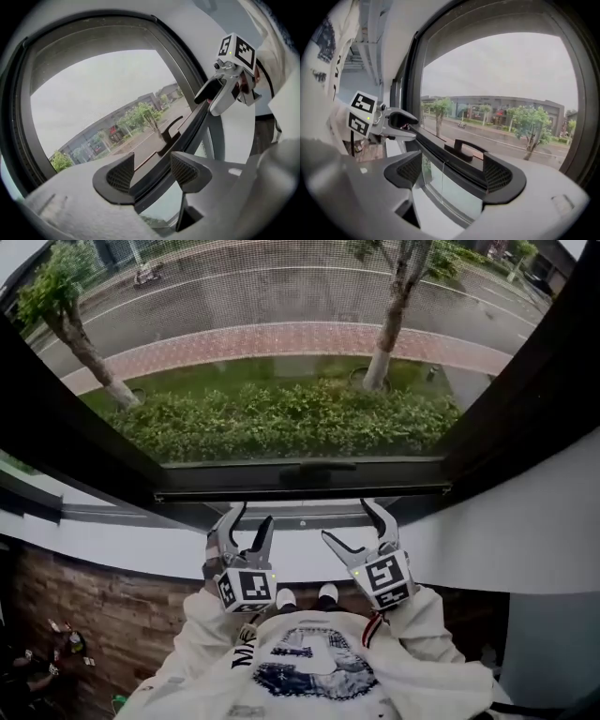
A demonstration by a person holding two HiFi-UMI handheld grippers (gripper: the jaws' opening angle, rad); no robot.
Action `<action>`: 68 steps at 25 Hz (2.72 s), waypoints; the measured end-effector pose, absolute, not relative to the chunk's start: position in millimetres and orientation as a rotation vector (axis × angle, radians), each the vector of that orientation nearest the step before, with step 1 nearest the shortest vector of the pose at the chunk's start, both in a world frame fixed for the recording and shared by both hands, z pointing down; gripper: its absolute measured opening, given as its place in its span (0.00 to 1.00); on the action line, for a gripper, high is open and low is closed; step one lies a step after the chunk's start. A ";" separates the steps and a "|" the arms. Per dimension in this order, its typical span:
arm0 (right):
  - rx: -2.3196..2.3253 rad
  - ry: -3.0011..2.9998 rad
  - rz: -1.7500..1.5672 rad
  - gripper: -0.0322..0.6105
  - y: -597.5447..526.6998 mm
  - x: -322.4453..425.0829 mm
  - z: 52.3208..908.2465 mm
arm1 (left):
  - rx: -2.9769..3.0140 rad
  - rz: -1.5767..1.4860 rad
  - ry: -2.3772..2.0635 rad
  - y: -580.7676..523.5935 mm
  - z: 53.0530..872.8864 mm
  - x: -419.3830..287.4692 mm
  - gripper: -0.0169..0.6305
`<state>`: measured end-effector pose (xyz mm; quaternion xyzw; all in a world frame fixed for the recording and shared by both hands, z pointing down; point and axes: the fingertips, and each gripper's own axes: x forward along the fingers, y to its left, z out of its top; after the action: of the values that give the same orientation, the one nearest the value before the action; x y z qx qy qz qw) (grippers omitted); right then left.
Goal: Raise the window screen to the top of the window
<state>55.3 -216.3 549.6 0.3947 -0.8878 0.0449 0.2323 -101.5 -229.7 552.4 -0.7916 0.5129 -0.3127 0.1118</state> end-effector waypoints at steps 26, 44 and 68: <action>0.598 -1.778 -0.463 0.57 -244.8 92.3 674.9 | -1.847 -1.764 0.976 -253.1 670.4 -153.9 0.43; 0.593 -1.657 -0.555 0.43 -261.4 97.9 688.4 | -1.703 -1.859 0.880 -262.8 689.4 -166.8 0.42; 0.636 -1.585 -0.598 0.29 -267.3 105.5 672.6 | -1.716 -1.828 0.898 -259.3 674.9 -165.9 0.35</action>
<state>105.5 -267.3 672.6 0.2763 -0.6887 -0.2599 0.6179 -165.9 -259.3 674.9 -0.6261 0.3276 -0.6668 0.2367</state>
